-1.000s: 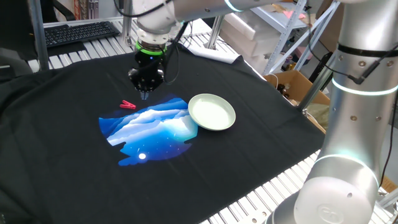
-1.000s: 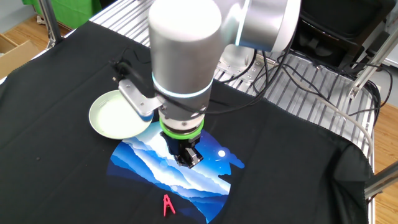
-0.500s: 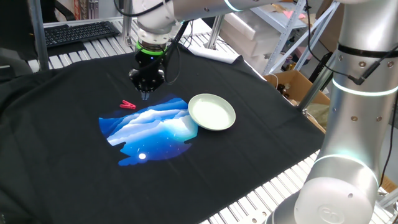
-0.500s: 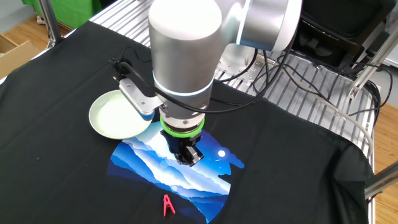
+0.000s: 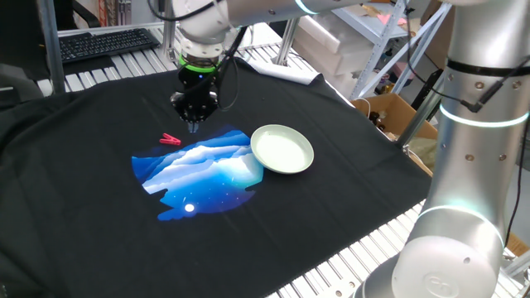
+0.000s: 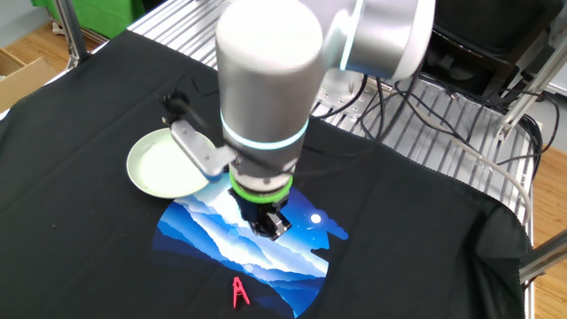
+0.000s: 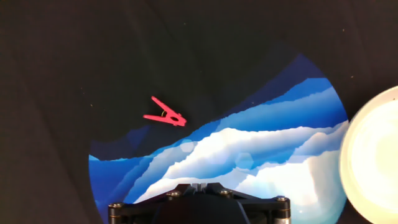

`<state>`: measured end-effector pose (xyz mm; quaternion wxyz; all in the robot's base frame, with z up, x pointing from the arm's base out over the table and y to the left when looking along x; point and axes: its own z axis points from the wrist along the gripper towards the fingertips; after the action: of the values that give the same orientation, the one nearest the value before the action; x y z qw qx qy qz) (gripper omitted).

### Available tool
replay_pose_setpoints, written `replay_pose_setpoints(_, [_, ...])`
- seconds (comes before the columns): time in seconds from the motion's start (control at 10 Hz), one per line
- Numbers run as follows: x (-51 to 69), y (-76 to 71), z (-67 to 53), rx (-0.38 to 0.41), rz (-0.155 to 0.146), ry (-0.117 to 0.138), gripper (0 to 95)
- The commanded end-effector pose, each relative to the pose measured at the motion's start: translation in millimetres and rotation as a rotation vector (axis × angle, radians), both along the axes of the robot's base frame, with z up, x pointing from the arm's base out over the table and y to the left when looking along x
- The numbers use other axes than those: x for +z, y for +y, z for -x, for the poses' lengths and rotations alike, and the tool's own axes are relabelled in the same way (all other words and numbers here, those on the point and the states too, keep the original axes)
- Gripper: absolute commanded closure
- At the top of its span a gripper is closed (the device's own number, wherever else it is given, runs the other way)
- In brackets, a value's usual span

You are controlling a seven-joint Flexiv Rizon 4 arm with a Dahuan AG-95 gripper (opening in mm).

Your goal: Use a clamp

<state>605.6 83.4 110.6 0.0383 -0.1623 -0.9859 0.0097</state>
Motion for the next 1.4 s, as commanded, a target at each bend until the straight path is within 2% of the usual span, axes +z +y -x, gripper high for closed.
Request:
replay_pose_setpoints(0.1, [0.7,0.2,0.1,-0.045,-0.026,0.013,95.0])
replay_pose_setpoints(0.2, [0.7,0.2,0.1,-0.088,-0.010,0.011,95.0])
replay_pose_setpoints(0.3, [-2.0,2.4,-3.2,-0.132,-0.008,0.014,95.0])
replay_pose_setpoints(0.8, [-21.5,23.4,-34.3,-0.277,-0.017,0.015,95.0])
replay_pose_setpoints(1.0, [-31.4,28.8,-51.7,-0.355,-0.010,0.002,95.0])
replay_pose_setpoints(1.2, [-41.2,30.6,-61.8,-0.445,-0.014,-0.010,95.0])
replay_pose_setpoints(1.3, [-50.3,31.7,-69.1,-0.527,-0.018,-0.017,95.0])
replay_pose_setpoints(1.4, [-55.3,32.1,-72.3,-0.575,-0.020,-0.025,95.0])
